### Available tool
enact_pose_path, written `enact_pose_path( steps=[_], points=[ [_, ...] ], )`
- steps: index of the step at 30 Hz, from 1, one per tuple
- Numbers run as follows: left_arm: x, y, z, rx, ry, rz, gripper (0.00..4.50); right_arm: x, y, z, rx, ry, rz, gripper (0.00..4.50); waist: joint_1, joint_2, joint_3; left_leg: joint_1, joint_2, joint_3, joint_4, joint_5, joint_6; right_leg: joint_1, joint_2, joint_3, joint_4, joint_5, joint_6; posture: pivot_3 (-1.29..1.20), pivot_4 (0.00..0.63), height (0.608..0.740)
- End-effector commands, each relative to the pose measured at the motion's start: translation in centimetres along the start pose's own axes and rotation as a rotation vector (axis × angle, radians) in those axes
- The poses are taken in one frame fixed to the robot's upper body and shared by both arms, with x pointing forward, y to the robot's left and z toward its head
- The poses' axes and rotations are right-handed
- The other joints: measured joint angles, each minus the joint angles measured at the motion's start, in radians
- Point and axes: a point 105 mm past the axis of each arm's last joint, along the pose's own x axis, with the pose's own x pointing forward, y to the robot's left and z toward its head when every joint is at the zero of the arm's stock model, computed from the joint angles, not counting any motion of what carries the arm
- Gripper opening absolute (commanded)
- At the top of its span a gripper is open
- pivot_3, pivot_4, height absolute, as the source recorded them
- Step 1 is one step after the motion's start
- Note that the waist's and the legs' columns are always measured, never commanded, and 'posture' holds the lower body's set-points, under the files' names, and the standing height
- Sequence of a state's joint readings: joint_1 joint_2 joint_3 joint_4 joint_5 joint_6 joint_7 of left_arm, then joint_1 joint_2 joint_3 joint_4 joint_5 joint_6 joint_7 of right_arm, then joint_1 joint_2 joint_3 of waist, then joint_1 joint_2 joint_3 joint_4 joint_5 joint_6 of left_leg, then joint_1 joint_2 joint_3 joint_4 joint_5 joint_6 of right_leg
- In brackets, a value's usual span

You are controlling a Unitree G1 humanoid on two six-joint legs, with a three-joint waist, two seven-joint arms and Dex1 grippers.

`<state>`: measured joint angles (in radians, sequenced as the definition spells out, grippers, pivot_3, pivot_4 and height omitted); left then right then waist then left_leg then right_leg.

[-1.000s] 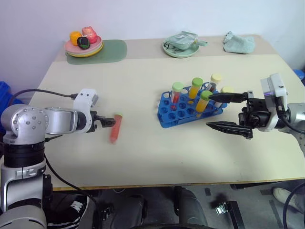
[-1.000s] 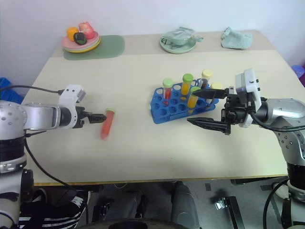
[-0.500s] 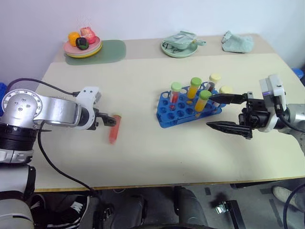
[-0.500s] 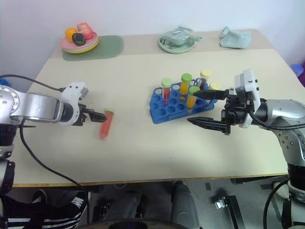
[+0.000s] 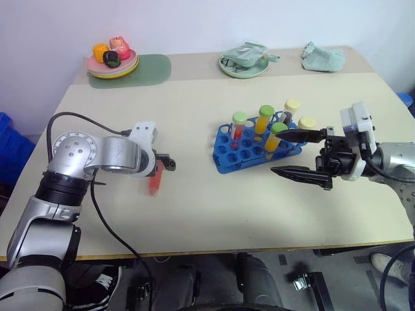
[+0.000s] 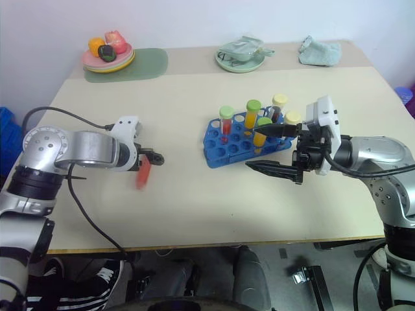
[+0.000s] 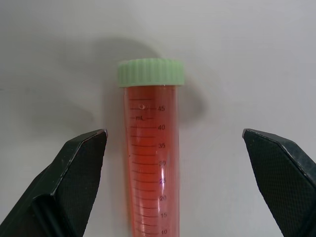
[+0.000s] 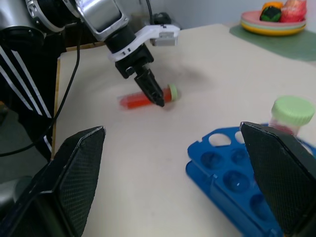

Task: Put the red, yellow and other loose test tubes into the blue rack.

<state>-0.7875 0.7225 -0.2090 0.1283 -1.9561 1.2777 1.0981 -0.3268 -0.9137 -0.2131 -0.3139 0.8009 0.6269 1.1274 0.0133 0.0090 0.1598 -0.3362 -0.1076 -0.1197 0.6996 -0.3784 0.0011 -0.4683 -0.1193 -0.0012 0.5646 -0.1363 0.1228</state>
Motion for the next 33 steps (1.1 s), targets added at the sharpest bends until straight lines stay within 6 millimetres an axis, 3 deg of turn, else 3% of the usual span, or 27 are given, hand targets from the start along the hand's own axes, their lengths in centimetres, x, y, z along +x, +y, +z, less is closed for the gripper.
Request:
enact_pose_path(
  steps=[1, 10, 21, 33],
  points=[
    [-0.5, 0.3, 0.5, -0.041, -0.031, 0.002, 4.50, -0.8, 0.1, 1.4, -0.063, -0.019, -0.006, 4.46, 0.000, 0.000, 0.000, 0.000, 0.000, 0.000, 0.000, 0.000, 0.000, 0.000, 0.000, 0.000, 0.000, 0.000, 0.000, 0.00, 0.150, 0.740],
    [-0.2, 0.0, 1.3, -0.089, -0.016, 0.012, 4.50, -0.8, -0.5, 1.6, -0.066, -0.009, -0.008, 4.46, 0.001, 0.000, 0.000, 0.000, 0.000, 0.000, 0.000, 0.000, 0.000, 0.000, 0.000, 0.000, 0.000, 0.000, 0.000, 0.00, 0.150, 0.740],
    [-0.1, 1.4, 0.5, -0.003, 0.117, -0.025, 4.50, -1.2, -0.2, 0.6, -0.059, -0.007, -0.012, 4.46, 0.000, 0.000, 0.000, 0.001, -0.002, 0.001, 0.000, 0.000, 0.000, 0.000, 0.000, 0.000, 0.000, 0.000, 0.000, 0.00, 0.150, 0.740],
    [1.0, 0.7, 0.1, -0.029, 0.160, -0.029, 4.50, -2.3, -0.3, -0.8, -0.056, 0.003, -0.025, 4.46, 0.002, 0.000, -0.001, 0.002, -0.001, 0.000, 0.000, 0.000, 0.000, 0.002, 0.000, 0.000, 0.000, 0.000, 0.000, 0.00, 0.150, 0.740]
  ],
)
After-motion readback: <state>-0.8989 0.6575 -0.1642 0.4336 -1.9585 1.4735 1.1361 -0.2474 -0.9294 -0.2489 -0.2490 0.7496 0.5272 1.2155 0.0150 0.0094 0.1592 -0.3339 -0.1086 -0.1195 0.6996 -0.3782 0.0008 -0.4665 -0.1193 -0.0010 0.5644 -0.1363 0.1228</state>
